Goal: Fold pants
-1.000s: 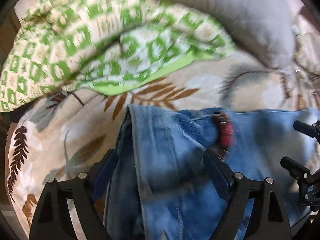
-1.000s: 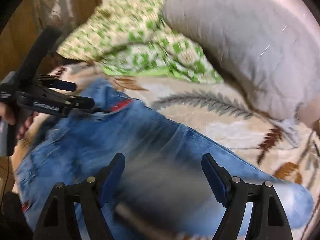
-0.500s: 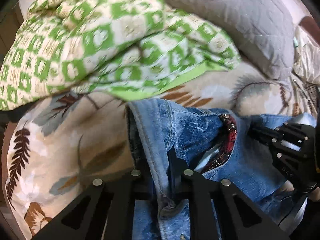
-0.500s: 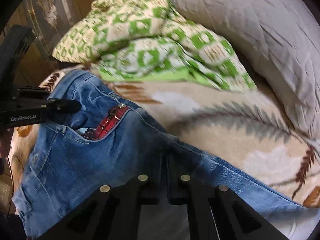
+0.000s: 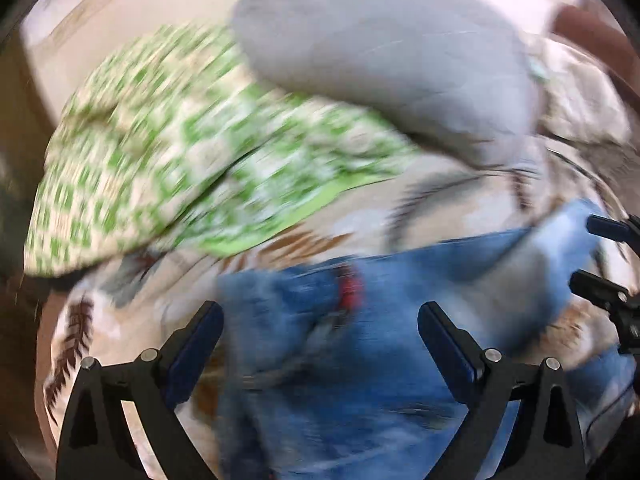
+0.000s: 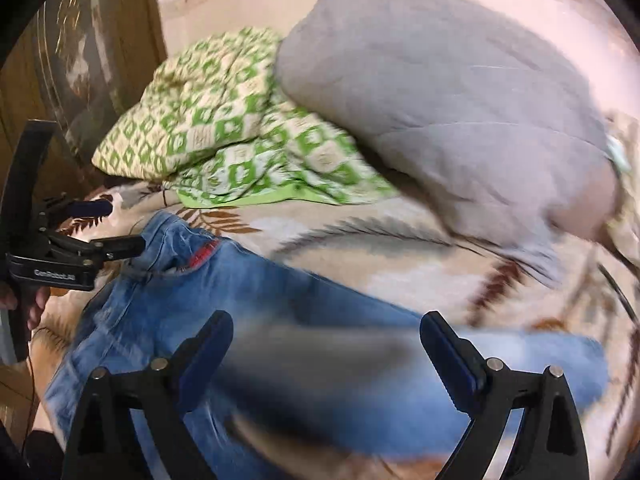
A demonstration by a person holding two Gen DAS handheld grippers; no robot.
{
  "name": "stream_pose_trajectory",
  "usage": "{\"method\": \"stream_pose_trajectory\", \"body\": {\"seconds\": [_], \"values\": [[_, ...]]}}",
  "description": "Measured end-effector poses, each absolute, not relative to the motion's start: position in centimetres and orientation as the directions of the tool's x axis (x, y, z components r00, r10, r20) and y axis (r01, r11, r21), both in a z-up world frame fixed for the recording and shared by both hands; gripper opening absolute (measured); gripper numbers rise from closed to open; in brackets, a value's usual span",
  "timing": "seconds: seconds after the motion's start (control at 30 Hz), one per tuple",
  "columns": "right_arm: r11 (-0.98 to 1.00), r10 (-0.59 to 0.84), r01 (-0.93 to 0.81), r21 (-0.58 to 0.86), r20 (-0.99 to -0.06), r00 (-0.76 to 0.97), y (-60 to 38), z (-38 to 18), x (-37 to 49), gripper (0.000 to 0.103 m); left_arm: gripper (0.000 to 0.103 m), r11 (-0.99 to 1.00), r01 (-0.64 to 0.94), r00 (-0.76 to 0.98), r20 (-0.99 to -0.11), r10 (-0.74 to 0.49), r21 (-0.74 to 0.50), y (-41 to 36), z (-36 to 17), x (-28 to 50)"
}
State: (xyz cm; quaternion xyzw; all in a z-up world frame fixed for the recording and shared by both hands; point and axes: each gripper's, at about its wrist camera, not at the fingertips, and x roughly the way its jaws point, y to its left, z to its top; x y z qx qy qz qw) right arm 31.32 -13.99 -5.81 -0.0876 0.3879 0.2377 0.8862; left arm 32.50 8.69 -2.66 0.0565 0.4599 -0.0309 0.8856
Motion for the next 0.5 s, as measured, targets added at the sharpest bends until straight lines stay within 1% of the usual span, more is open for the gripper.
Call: {"method": "stream_pose_trajectory", "body": {"seconds": [0.1,0.2,0.33,0.5], "values": [[0.903,0.31,-0.428,0.029,-0.734,0.604,-19.1,-5.3,29.6,0.096,0.098,0.969,0.227,0.586,-0.808,-0.057,0.096,3.6,-1.4,31.4],[0.94,0.207,-0.341,-0.026,-0.75,0.628,-25.1,-5.8,28.5,0.096,0.098,0.935,0.341,0.563,-0.818,-0.118,0.1,-1.9,-1.8,30.4],[0.971,0.125,-0.239,-0.029,-0.788,0.603,-32.9,-7.5,28.9,0.096,0.098,0.875,0.467,0.533,-0.83,-0.164,0.127,-9.0,-3.8,29.8],[0.975,0.068,-0.211,-0.072,-0.805,0.589,-38.6,-8.9,30.4,0.096,0.098,0.808,0.569,0.509,-0.837,-0.203,0.15,-16.8,-6.7,30.4]]}}
